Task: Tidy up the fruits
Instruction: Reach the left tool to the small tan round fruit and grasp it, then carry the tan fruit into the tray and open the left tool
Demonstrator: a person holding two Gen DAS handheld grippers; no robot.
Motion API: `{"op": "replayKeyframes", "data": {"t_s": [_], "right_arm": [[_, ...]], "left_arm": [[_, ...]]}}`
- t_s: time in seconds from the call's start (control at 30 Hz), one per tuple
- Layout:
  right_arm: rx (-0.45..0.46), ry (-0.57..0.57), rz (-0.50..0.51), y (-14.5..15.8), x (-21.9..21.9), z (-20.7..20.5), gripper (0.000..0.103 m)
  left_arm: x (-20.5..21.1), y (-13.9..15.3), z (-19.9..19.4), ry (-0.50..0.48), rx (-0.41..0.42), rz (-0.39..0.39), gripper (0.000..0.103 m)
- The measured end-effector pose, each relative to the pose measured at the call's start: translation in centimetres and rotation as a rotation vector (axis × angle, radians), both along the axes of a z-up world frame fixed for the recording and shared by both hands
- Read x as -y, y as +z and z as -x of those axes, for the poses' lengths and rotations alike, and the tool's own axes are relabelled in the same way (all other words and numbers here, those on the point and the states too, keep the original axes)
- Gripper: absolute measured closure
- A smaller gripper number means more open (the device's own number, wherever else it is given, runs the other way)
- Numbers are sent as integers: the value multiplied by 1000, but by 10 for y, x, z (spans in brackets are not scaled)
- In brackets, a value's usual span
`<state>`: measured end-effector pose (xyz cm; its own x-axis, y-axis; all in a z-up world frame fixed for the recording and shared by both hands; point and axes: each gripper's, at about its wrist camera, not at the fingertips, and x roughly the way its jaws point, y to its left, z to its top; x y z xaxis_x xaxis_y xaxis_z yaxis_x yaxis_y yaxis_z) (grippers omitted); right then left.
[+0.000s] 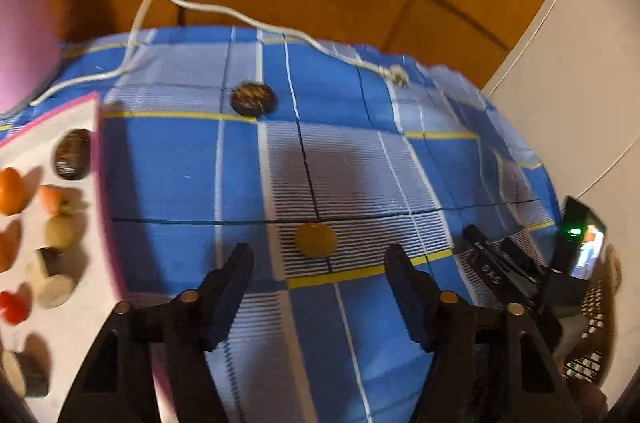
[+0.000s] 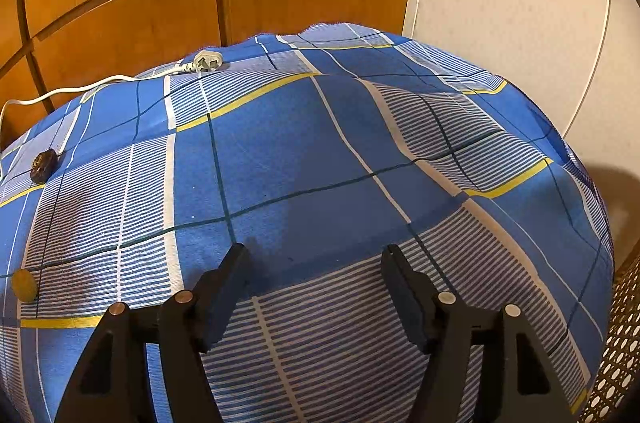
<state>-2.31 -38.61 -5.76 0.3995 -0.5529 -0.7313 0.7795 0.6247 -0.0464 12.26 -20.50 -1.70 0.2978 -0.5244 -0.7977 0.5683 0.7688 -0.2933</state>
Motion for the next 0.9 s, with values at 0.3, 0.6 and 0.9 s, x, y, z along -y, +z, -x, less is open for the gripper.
{"op": "replayKeyframes", "data": {"t_s": [0.3,0.6,0.9], "right_arm": [[-2,0,3,0,0,0,33],[-3,0,5,1,0,0,33],[-5,0,5,1,1,0,33]], "left_arm": [[32,-30,-10,-25,4,-103,59],[22,-31,-4,21,80,-107,74],[-48,1,11,168,78,17,74]]}}
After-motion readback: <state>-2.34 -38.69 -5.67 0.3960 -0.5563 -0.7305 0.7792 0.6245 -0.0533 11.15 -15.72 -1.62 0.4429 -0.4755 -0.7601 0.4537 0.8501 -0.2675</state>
